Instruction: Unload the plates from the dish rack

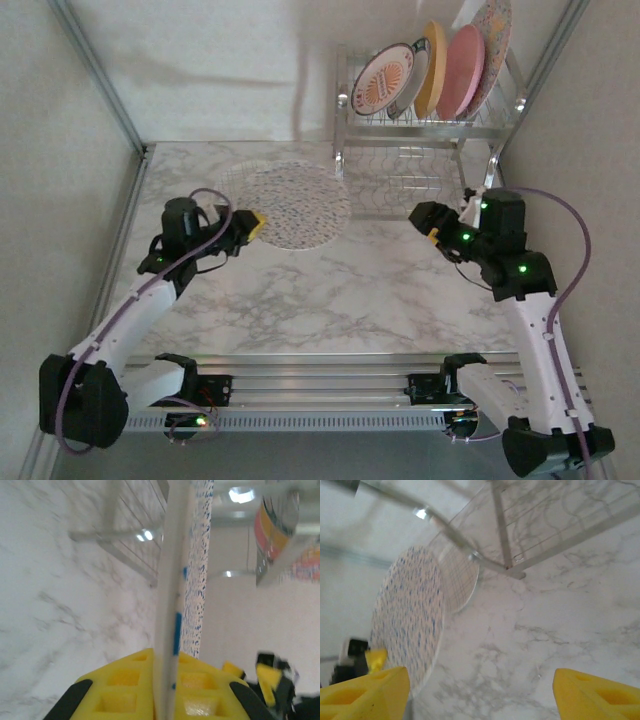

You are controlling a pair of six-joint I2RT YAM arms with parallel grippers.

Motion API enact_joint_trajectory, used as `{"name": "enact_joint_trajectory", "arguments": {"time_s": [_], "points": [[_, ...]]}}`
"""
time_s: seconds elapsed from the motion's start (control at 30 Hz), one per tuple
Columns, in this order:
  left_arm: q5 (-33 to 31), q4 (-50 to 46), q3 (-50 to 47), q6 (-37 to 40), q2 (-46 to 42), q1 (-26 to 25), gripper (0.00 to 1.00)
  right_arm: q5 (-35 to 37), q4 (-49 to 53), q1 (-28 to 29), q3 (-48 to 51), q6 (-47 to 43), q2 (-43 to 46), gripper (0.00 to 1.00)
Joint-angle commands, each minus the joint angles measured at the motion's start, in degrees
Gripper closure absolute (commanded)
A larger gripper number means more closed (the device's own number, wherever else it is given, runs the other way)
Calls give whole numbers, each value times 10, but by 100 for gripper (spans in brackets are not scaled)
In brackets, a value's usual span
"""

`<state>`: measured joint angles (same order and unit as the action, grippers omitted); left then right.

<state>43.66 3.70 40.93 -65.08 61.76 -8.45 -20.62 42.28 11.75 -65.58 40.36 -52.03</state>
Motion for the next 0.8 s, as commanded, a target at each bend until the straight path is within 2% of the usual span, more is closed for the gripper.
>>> {"name": "enact_joint_trajectory", "arguments": {"time_s": [0.0,0.17,0.3,0.37,0.63,0.77], "points": [[-43,92,-49,-51,-30,46,100,99,-69,89,4,-144,28,26],[-138,245,-143,-127,-25,83,100,240,-253,261,76,-321,84,21],[-190,307,-148,-97,37,86,100,262,-307,349,81,-440,58,13],[-215,331,-144,-76,76,86,100,278,-322,381,72,-471,30,12],[-222,468,-107,-67,239,87,100,254,-391,399,56,-466,-36,11],[-212,483,-74,-62,293,87,100,242,-386,399,45,-472,-51,10]]}}
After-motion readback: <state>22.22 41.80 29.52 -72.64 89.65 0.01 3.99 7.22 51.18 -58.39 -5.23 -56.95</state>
